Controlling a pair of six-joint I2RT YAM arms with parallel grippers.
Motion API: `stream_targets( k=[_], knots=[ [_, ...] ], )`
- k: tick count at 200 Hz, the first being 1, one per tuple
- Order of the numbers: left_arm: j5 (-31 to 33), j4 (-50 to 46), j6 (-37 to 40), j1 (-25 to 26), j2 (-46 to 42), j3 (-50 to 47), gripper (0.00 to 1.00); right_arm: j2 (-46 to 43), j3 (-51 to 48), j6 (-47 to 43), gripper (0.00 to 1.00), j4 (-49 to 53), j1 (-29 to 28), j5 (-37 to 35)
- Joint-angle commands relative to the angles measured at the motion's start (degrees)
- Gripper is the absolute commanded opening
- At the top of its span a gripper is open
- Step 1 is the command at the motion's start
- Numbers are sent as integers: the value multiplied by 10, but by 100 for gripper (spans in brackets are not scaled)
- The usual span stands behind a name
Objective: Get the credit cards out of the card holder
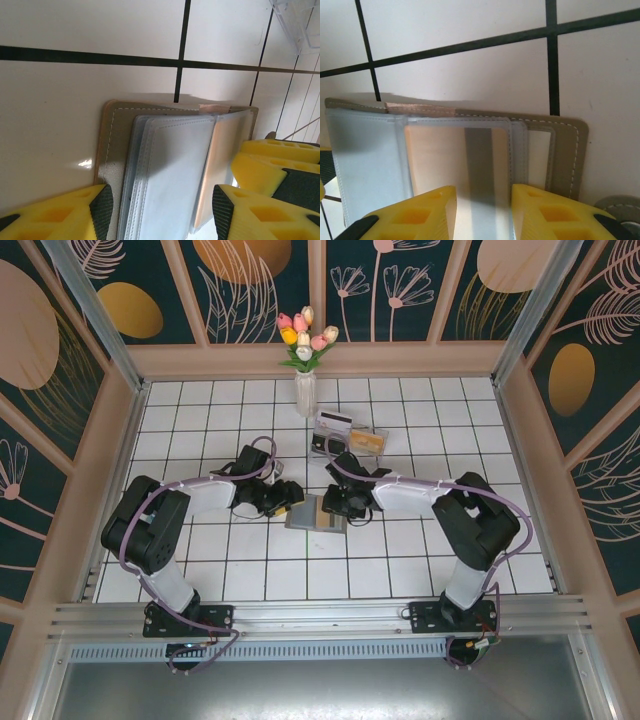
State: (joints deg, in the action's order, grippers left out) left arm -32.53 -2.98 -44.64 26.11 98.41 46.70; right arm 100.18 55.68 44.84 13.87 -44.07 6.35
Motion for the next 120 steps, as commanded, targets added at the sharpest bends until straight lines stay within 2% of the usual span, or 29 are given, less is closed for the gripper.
stream_targets(
  k=[1, 20, 52, 97, 120],
  knots=[
    [5, -1, 9, 2, 8, -6, 58, 4, -22, -10, 36, -43, -2, 67],
    [5, -1, 9, 2, 7, -6, 58, -1, -29, -1, 37, -47, 4, 67],
    [12, -6, 12, 2, 5, -5, 57, -10, -15, -3, 37, 3, 4, 14],
    [14, -11, 13, 2, 6, 2, 57, -41, -24, -4, 37, -45, 4, 53],
    [16, -12, 14, 2, 5, 2, 57, -60, -15, -2, 37, -33, 4, 50]
  ],
)
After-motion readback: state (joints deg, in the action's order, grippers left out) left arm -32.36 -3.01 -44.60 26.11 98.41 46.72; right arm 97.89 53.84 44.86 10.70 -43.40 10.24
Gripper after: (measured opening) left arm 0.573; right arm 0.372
